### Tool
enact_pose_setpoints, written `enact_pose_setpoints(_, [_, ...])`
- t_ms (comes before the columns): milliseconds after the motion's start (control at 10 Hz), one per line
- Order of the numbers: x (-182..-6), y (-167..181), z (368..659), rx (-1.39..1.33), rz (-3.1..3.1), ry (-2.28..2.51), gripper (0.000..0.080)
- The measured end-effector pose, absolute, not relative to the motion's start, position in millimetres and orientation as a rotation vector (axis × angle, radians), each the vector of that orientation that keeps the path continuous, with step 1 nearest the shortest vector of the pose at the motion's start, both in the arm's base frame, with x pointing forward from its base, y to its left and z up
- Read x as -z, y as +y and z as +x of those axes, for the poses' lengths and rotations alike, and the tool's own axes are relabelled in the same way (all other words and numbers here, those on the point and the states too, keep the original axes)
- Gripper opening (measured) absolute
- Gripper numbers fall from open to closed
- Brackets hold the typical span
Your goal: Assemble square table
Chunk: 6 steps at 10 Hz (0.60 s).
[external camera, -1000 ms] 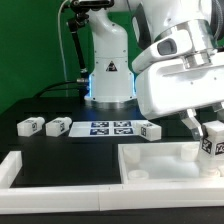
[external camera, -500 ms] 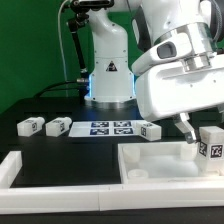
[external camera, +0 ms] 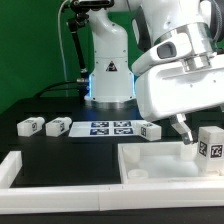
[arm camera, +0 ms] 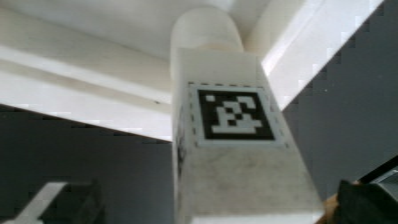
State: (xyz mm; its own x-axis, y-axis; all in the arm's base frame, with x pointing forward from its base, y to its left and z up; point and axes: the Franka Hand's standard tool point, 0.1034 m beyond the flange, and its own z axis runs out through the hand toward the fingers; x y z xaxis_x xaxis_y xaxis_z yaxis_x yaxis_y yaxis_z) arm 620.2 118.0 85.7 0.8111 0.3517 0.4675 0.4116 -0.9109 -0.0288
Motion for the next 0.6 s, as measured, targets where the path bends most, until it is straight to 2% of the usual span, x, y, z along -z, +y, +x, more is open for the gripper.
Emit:
enact_pose_setpoints(400, [-85.6,118.3,619.4,0.685,-2.87,-0.571,0.0649])
enact_pose_setpoints(600, [-92.7,124.7,613.7,0.527,-2.923,-0.363,0.0649])
